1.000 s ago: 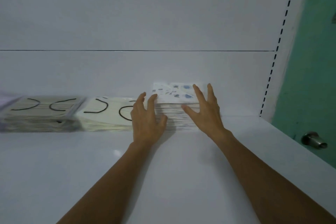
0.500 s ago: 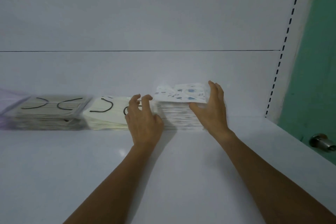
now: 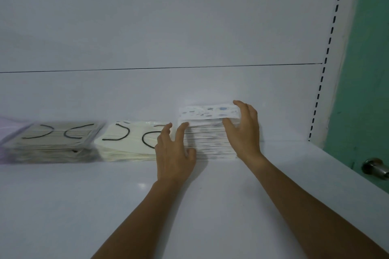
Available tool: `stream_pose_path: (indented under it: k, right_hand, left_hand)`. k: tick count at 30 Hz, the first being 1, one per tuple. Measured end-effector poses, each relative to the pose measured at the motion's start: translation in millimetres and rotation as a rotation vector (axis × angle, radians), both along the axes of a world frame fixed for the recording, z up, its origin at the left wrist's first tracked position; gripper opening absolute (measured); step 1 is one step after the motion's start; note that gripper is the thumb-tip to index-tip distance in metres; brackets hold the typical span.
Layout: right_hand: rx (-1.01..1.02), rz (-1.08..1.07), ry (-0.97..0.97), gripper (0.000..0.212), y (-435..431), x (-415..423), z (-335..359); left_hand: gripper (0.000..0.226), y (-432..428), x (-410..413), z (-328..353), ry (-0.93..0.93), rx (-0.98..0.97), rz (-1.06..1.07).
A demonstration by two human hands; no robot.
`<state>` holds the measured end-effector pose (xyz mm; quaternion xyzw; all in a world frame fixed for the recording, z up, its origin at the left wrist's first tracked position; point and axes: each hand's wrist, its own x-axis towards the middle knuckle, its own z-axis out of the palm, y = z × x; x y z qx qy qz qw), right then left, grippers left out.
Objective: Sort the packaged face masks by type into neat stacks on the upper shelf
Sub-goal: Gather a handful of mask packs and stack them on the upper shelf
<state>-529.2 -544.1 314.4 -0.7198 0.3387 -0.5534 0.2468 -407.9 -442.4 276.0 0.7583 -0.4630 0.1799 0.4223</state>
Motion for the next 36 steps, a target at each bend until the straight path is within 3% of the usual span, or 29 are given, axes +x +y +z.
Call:
stream_pose_path:
  k: [6,10,13,17,19,22,27,36]
  right_hand:
    - [-0.096,-0.035,0.185,0.056,-7,2,-7]
    - [-0.139,-0.175,0.194,0.052,-8,-1,-6]
    - [-0.181,-0.160,0.223,0.053,-9,0,-5]
    - [-0.271,-0.207,0.402,0.061,-10,0,-9]
    - [-0.239,-0.221,0.397,0.062,-6,-4,-8]
    - [-0.222,-0.188,0.350,0.063,9,-11,-5]
    - [-0.223,-0.184,0.515,0.058,38,-14,19]
    - [-0.250,-0.065,0.560,0.047,149,-13,-8]
  left_hand:
    - [0.071,1,-1,1,-0.023,0.096,0.032]
    - [0.045,-1,2,3,-0.242,-0.142,0.008]
    - [0.038,-3,2,-1,-0.359,-0.127,-0.098]
    - [0.049,-6,4,-3,-0.301,-0.042,-0.087]
    - [0.052,-5,2,-2,-0.282,-0.007,-0.092]
    - [0.048,9,-2,7,-0.323,0.090,-0.135]
    - [0.038,46,9,34,-0.375,0.307,-0.205]
    - [0.022,171,9,-1,-0.271,0.186,-0.167]
